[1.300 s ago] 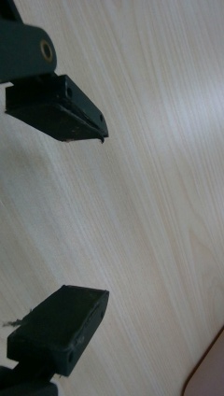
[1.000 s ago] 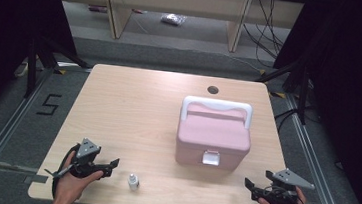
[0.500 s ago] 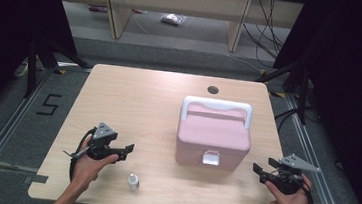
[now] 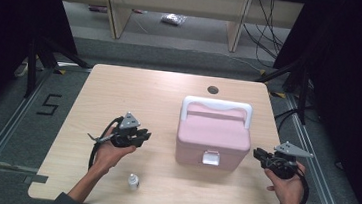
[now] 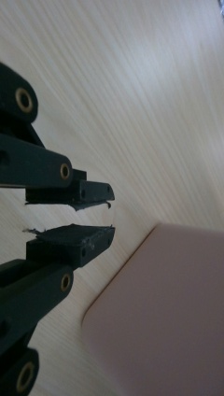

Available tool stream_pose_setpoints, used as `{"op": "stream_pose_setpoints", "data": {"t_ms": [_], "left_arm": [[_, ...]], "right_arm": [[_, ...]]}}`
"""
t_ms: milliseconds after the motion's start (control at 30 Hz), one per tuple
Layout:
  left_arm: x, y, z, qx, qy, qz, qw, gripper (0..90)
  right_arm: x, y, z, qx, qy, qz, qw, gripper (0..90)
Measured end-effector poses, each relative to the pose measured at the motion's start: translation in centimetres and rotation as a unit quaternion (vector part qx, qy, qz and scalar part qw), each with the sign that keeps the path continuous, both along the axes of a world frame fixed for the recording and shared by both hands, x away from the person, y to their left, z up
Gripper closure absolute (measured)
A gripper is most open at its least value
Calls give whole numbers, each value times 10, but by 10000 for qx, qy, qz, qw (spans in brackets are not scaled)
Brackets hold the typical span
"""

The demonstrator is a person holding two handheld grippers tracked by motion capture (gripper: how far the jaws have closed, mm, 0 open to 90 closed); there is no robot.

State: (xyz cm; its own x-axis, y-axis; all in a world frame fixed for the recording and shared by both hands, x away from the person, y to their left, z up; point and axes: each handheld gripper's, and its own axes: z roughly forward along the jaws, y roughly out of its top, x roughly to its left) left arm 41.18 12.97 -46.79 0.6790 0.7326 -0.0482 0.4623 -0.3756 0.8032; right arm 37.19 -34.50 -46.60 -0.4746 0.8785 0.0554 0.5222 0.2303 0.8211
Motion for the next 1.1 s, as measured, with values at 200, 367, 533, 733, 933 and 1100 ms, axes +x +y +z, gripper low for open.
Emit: {"op": "stream_pose_setpoints", "data": {"t_ms": [200,367,533,733,933,1100], "left_arm": [[16,-20,-2,-149,65,-191,9997,886],[19,-35,-1,-156,99,-370,9991,897],[22,-44,1,-112,85,-583,9982,897],[26,-53,-5,-79,141,-690,9975,896],[24,-59,-5,-343,261,-771,9961,897],[21,-52,-2,-160,267,-839,9960,898]], "right_arm": [[10,9,3,-82,-81,294,9995,885],[18,16,3,-39,-110,452,9989,900],[23,19,3,81,-166,511,9985,900],[23,21,4,85,-182,589,9981,900],[22,26,5,211,-73,578,9981,900],[23,33,6,60,-146,677,9976,900]]}}
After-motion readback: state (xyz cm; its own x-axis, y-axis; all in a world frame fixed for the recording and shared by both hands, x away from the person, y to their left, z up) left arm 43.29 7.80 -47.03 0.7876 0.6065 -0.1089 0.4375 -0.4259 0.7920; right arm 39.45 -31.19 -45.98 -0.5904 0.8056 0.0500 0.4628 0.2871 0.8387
